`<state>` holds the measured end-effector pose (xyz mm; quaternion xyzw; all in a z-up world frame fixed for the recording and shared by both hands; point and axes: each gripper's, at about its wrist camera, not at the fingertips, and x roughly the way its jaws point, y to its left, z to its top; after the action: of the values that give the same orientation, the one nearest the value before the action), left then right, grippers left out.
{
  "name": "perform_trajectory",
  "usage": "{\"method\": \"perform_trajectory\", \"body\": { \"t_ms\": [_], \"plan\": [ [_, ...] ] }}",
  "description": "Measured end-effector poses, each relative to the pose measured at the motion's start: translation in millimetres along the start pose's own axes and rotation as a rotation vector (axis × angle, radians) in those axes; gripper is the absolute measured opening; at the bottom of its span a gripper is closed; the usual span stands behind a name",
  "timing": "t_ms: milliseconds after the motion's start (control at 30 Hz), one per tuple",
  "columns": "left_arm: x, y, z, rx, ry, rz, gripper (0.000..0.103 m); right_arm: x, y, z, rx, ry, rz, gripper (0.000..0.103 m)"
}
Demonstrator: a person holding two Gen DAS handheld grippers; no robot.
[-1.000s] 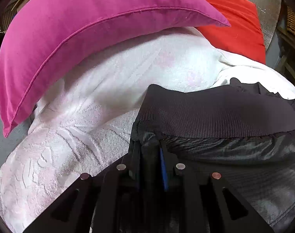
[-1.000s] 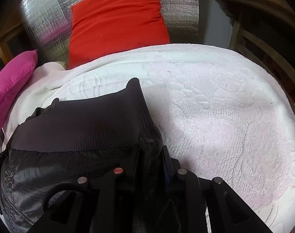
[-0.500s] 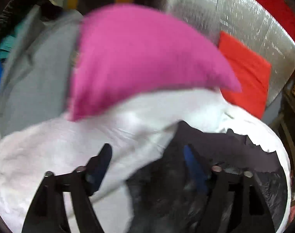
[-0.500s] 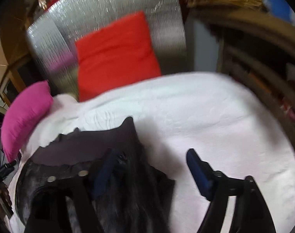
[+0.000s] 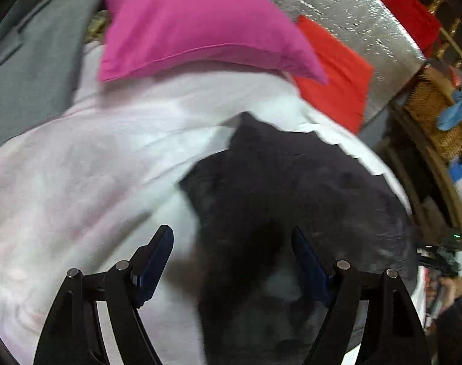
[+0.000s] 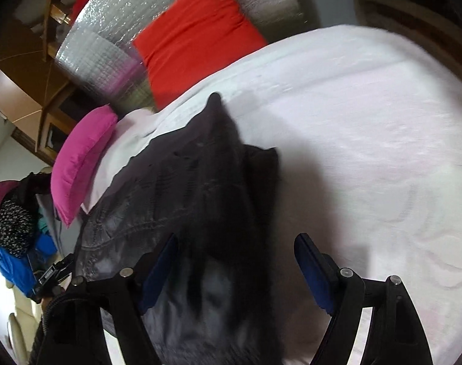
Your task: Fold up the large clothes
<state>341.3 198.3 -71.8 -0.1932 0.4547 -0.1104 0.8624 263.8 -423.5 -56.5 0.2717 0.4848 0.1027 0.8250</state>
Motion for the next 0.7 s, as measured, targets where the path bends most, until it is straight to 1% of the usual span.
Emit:
{"method": "perform_trajectory", "body": {
  "t_ms": [67,167,200,233,267,333,367,400,433,467,533,567,600,633,667,700],
  "plan": [
    [11.3,-5.4,1.7,0.017,0.034,-0.037,0.081,12.7,1.0,-0.7,-0.012,0.011,-0.004,0.082],
    [33.0,-7.7,-1.7,0.02,0.127,-0.033,0.081,15.8,0.0,0.6,0.01,-0.001,0.034,0.082],
    [34.8,-6.5,-2.4,0.01,0.124,-0.038,0.081,15.8,1.3,1.5,0.018,0.003,0.048,0.08],
    [32.5,-4.7,-1.1,-0.003,0.11,-0.05,0.081,14.0,5.7,2.0,0.016,0.013,0.073,0.07],
    [29.9,-2.9,0.4,-0.017,0.099,-0.065,0.081,10.2,14.7,1.9,-0.022,0.013,0.069,0.066],
    [26.0,4.1,5.3,-0.052,0.074,-0.103,0.081,9.2,25.4,1.9,-0.092,0.023,0.033,0.065],
    [28.2,6.5,6.1,-0.056,0.076,-0.1,0.081,13.8,23.7,2.4,-0.099,0.041,0.019,0.065],
    [34.8,9.8,6.2,-0.066,0.1,-0.09,0.081,18.3,18.6,2.7,-0.088,0.056,0.013,0.064],
    [41.6,13.3,5.2,-0.073,0.129,-0.094,0.081,23.2,12.9,2.8,-0.068,0.067,0.026,0.064],
    [40.7,12.4,6.3,-0.053,0.111,-0.095,0.081,26.6,8.9,4.0,-0.047,0.07,0.046,0.064],
    [40.3,10.9,8.6,-0.052,0.124,-0.086,0.081,27.8,6.6,3.1,-0.037,0.056,0.066,0.065],
    [41.2,10.5,9.1,-0.049,0.124,-0.081,0.081,28.5,8.1,2.6,-0.048,0.054,0.063,0.065],
    [42.9,8.9,9.7,-0.043,0.126,-0.071,0.079,28.6,8.7,2.6,-0.056,0.054,0.058,0.065],
    [43.6,8.1,10.4,-0.031,0.127,-0.061,0.075,29.2,10.1,3.1,-0.068,0.06,0.053,0.064],
    [44.6,7.2,10.5,-0.023,0.128,-0.065,0.07,30.9,11.4,5.3,-0.076,0.071,0.05,0.06],
    [45.7,6.3,11.8,-0.015,0.134,-0.07,0.06,26.7,10.9,4.5,-0.084,0.079,0.047,0.058]
  ]
}}
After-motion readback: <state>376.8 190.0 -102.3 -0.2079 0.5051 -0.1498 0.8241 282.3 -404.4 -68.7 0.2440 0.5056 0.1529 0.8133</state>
